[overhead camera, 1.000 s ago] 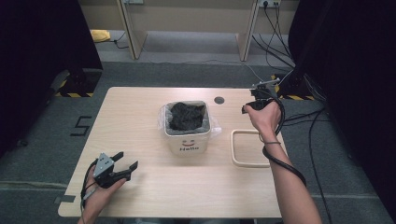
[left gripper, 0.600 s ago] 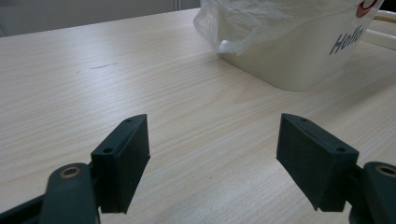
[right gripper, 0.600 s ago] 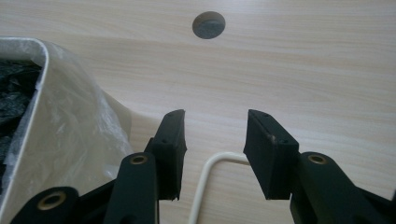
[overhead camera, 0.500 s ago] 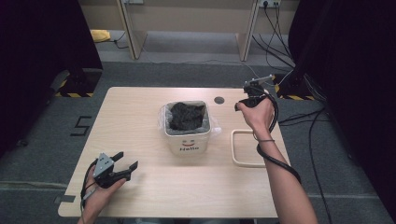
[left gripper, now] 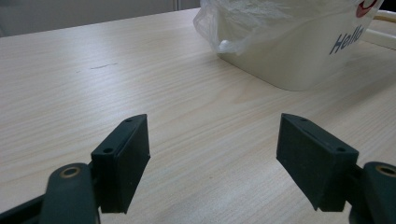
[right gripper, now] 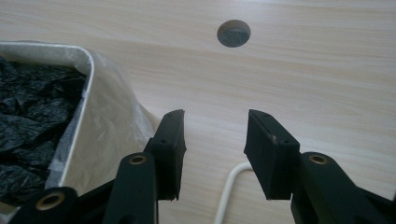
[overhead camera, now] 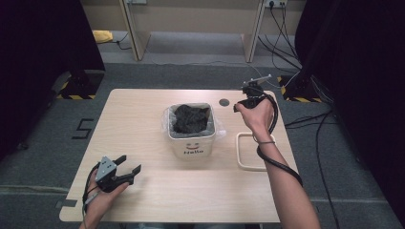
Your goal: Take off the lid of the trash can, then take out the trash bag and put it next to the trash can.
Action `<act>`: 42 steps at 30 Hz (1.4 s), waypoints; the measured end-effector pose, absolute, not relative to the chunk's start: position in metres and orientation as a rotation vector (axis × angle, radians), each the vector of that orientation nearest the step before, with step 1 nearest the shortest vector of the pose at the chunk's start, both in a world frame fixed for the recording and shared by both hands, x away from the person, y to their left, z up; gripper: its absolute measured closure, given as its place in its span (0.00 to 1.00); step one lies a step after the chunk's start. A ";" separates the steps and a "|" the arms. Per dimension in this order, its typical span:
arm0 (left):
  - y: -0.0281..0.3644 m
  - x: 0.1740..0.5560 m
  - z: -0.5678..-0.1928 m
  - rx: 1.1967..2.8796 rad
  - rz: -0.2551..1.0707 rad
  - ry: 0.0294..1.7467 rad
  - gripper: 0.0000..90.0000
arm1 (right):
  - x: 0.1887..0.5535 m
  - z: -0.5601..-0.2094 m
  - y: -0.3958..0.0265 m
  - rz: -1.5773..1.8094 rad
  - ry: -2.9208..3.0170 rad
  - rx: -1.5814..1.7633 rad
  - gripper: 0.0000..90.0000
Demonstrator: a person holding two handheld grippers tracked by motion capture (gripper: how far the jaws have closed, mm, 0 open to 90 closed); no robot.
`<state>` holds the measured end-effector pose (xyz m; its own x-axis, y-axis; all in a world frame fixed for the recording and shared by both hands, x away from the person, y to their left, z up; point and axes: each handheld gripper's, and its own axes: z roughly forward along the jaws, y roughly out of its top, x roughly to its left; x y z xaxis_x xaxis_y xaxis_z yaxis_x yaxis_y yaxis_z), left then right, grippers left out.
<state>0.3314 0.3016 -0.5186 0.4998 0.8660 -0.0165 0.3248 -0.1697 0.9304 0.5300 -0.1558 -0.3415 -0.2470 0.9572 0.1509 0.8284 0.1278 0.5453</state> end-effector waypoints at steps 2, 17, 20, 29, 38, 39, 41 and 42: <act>0.302 0.331 -0.519 1.732 0.669 1.014 0.28 | 0.530 -0.341 -0.152 0.799 2.175 1.755 0.64; 0.302 0.332 -0.519 1.725 0.669 1.029 0.28 | 0.532 -0.344 -0.129 0.820 2.232 1.723 0.63; 0.302 0.332 -0.519 1.724 0.668 1.025 0.28 | 0.530 -0.346 -0.128 0.815 2.235 1.729 0.63; 0.302 0.332 -0.519 1.728 0.666 1.024 0.28 | 0.531 -0.343 -0.125 0.825 2.244 1.721 0.63; 0.302 0.332 -0.519 1.729 0.665 1.026 0.28 | 0.534 -0.342 -0.118 0.838 2.254 1.715 0.63; 0.302 0.332 -0.519 1.727 0.664 1.024 0.28 | 0.533 -0.343 -0.117 0.840 2.254 1.714 0.63; 0.302 0.331 -0.519 1.727 0.664 1.017 0.28 | 0.532 -0.344 -0.114 0.837 2.255 1.713 0.63; 0.302 0.332 -0.519 1.728 0.664 1.017 0.28 | 0.532 -0.344 -0.113 0.836 2.260 1.713 0.63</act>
<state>0.3316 0.3021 -0.5186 0.4988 0.8664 -0.0231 0.3273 -0.1636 0.9307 0.5324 -0.1128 -0.3444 -0.3170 0.9303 0.1843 0.8261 0.1754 0.5355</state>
